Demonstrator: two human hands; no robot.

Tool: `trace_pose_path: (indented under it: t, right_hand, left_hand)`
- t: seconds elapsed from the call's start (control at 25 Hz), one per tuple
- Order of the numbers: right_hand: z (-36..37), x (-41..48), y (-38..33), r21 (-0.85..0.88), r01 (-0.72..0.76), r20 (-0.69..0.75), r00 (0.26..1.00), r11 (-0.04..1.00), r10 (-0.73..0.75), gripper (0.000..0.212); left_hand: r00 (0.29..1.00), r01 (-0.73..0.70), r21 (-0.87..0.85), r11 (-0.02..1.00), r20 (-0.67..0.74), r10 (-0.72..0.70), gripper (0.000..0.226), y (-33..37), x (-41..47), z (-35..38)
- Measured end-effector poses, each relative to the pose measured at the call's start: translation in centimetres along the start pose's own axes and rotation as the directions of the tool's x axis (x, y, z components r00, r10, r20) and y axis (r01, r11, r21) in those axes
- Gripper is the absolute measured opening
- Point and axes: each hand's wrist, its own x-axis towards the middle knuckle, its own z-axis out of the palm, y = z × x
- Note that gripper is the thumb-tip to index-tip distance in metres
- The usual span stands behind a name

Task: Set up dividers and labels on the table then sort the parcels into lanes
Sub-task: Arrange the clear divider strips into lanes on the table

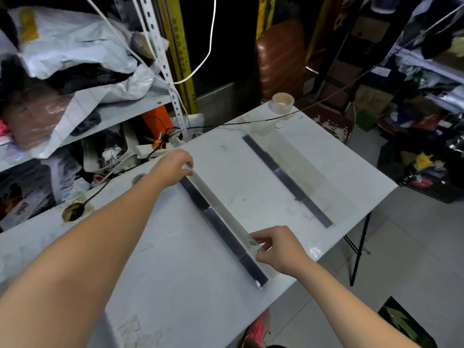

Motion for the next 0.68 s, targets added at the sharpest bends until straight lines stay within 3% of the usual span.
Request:
trace_pose_path:
  t: [0.24, 0.36, 0.68]
  right_hand:
    - [-4.5, 1.0, 4.0, 0.015, -0.037, -0.067, 0.997, 0.999, 0.038, 0.036]
    - [-5.2, 1.4, 4.9, 0.026, -0.064, -0.073, 0.995, 0.998, 0.066, 0.044]
    - [-4.8, 3.3, 5.5, 0.027, -0.082, -0.035, 0.996, 0.996, 0.083, 0.048]
  left_hand:
    - [0.998, -0.057, 0.026, 0.998, 0.009, 0.057, 0.013, 4.7, 6.7, 1.2]
    - [0.997, -0.07, 0.054, 0.996, 0.022, 0.069, 0.014, 6.1, 8.6, 1.5]
    - [0.998, -0.056, 0.068, 0.996, 0.041, 0.053, 0.015, 4.7, 9.8, 1.4]
